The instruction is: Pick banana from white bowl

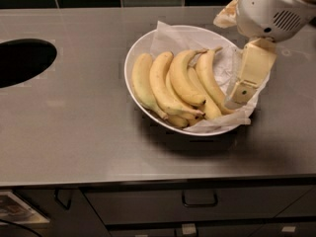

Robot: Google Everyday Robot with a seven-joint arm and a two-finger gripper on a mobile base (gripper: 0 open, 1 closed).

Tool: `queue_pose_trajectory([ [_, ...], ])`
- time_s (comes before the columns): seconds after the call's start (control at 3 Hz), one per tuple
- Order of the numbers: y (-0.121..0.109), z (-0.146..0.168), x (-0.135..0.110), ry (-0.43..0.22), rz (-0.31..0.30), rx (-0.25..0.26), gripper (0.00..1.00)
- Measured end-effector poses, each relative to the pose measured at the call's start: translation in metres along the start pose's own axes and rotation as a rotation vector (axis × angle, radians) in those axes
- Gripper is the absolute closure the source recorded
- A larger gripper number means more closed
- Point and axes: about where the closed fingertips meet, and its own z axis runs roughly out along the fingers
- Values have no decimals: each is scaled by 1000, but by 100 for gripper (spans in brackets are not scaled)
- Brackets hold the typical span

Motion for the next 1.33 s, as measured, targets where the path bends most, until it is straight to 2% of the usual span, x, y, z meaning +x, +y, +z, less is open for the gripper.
queue_pose_trajectory([
  [0.33,-7,13,-1,-25,92,12,0],
  [0.67,-22,43,-12,-66,358,95,0],
  [1.0,-27,57,-18,-92,475,129,0],
  [1.33,-29,58,-19,-100,506,136,0],
])
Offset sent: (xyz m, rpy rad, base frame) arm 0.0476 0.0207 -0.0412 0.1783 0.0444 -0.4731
